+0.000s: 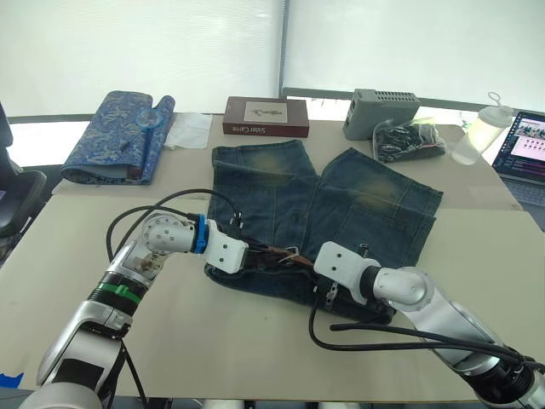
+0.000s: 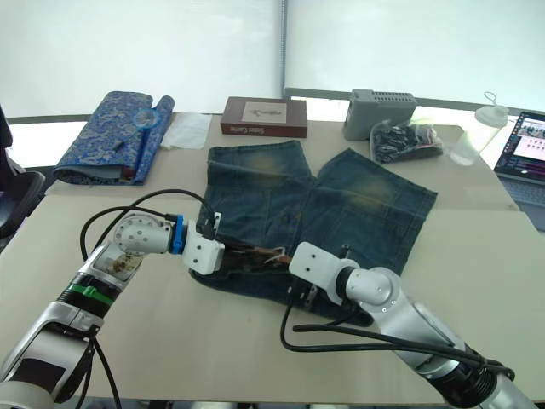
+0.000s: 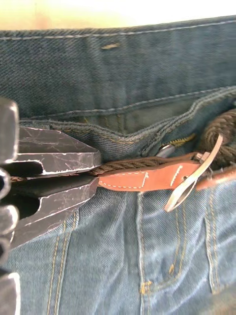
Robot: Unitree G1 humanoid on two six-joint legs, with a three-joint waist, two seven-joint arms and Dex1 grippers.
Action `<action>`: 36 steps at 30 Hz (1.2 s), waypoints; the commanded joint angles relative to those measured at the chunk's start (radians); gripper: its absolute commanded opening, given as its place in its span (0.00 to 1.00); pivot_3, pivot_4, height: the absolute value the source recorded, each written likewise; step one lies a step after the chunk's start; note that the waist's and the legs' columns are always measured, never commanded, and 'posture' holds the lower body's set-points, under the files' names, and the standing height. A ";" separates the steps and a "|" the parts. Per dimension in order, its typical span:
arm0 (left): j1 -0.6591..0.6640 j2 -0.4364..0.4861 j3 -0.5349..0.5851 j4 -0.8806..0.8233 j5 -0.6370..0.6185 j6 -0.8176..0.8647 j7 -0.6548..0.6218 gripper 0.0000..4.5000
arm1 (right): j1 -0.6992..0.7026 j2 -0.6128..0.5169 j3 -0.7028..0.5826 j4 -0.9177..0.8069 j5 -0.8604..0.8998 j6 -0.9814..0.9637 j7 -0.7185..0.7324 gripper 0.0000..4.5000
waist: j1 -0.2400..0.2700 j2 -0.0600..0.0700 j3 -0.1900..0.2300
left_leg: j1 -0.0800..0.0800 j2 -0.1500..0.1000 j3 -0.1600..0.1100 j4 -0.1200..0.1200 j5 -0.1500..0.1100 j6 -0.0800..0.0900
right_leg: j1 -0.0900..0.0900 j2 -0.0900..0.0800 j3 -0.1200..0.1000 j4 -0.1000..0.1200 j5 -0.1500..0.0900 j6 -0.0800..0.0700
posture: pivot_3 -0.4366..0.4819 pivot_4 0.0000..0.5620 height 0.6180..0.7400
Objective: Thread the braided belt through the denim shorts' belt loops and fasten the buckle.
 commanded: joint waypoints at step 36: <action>-0.056 -0.165 -0.034 -0.013 -0.048 0.103 -0.027 0.00 | -0.008 -0.020 -0.133 -0.111 -0.006 -0.021 0.048 0.39 | -0.001 0.000 0.000 | 0.000 0.000 0.001 0.000 0.000 0.001 | -0.001 0.000 0.001 0.001 0.000 0.000 | 0.48 0.27 1.00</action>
